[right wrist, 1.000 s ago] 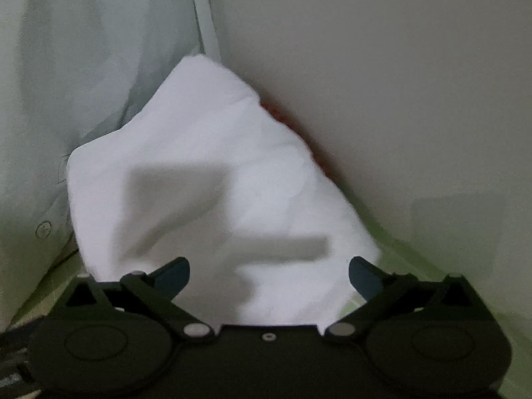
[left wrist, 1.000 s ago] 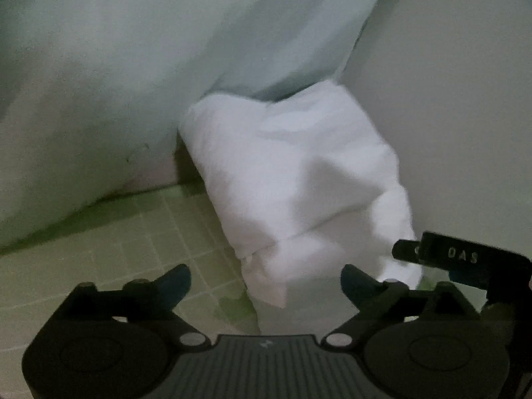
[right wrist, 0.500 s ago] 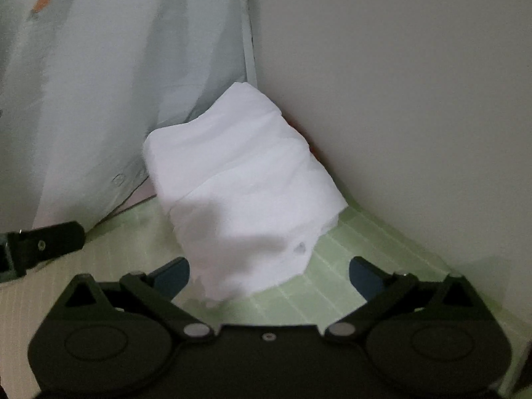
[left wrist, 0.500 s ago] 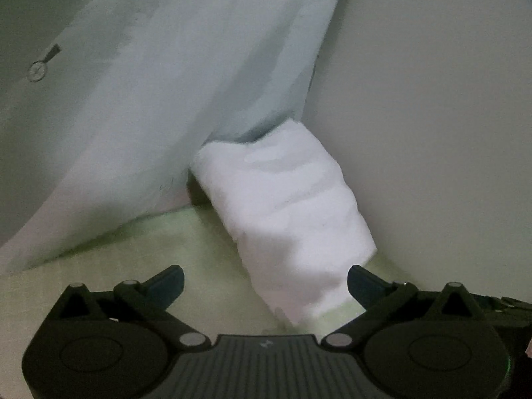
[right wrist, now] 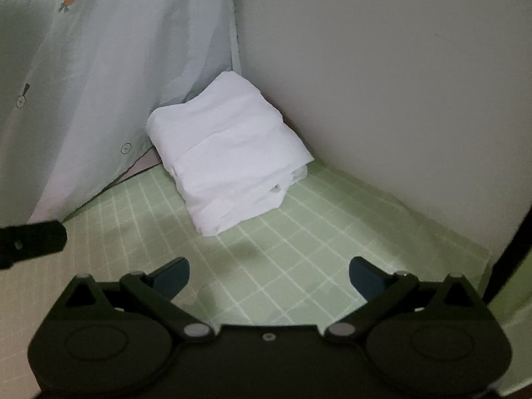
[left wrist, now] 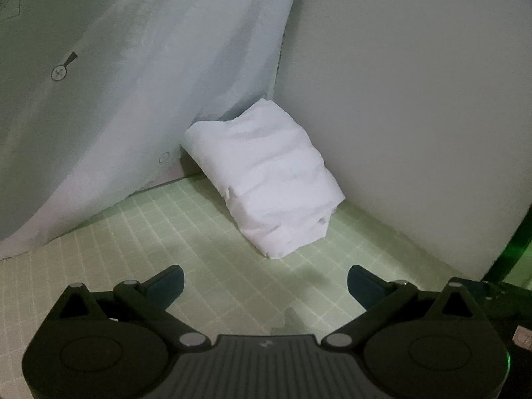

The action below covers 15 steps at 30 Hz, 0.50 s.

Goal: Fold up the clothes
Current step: 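Carry the folded shirt to the mat corner and open both grippers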

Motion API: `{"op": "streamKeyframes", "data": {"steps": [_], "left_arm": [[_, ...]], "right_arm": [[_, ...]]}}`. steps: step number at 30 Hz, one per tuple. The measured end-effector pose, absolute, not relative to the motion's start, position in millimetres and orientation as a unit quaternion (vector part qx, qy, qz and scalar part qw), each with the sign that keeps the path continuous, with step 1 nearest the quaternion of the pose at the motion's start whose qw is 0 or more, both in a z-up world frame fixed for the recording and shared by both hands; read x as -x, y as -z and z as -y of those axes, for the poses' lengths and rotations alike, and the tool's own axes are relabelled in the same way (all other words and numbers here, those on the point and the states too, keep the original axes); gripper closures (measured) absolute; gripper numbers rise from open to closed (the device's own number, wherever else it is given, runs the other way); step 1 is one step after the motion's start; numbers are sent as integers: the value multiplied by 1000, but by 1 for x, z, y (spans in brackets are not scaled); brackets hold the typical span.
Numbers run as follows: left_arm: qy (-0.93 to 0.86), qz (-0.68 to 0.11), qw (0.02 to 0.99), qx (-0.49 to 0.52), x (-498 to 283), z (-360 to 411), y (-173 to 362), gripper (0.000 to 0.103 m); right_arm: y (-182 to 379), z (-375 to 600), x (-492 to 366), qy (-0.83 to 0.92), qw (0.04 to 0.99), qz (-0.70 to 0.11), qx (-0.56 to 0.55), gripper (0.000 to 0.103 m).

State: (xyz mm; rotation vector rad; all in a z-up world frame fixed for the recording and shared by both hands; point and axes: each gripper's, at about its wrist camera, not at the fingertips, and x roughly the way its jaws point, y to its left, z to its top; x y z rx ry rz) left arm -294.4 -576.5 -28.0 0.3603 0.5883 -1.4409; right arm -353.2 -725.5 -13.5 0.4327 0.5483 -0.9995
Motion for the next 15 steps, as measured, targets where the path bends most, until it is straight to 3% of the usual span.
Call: {"op": "streamKeyframes", "data": {"steps": [15], "left_arm": [[646,-250,702,-165,306,561,24,0]], "right_arm": [[8,717,370,475,824,-239,-196,0]]}}
